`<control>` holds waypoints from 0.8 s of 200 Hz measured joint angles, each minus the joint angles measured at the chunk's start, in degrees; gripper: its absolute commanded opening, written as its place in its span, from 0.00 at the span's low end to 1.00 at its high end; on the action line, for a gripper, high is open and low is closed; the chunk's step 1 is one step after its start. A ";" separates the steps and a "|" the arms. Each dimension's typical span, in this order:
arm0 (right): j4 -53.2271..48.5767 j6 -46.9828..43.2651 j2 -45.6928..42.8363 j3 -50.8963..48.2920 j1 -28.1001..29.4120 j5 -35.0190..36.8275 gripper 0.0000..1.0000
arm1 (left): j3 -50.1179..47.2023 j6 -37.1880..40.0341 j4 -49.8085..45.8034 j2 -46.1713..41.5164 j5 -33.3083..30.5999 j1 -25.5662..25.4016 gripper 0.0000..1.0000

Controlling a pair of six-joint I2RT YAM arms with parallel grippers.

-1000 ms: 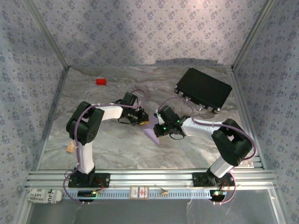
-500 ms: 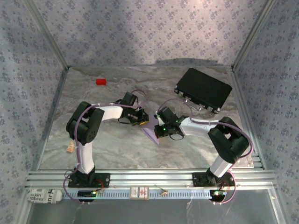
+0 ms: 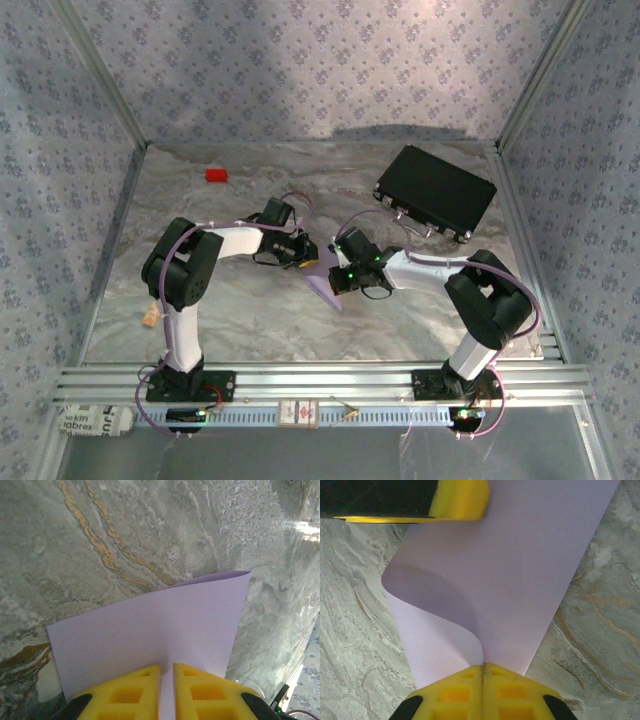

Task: Fold a paper plane with a square sheet of paper (pick it up from the middle)
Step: Third fold the triangle at the center of the table.

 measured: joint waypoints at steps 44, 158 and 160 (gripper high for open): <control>-0.17 0.00 0.15 0.00 0.00 0.02 0.00 | 0.00 0.00 0.00 0.00 0.00 0.00 0.15; -0.20 0.00 1.53 0.04 0.17 0.61 0.00 | 0.00 0.00 0.02 0.00 0.02 0.00 0.15; -0.22 0.00 1.53 0.04 0.17 0.61 0.00 | 0.00 0.00 0.02 0.00 0.02 0.00 0.15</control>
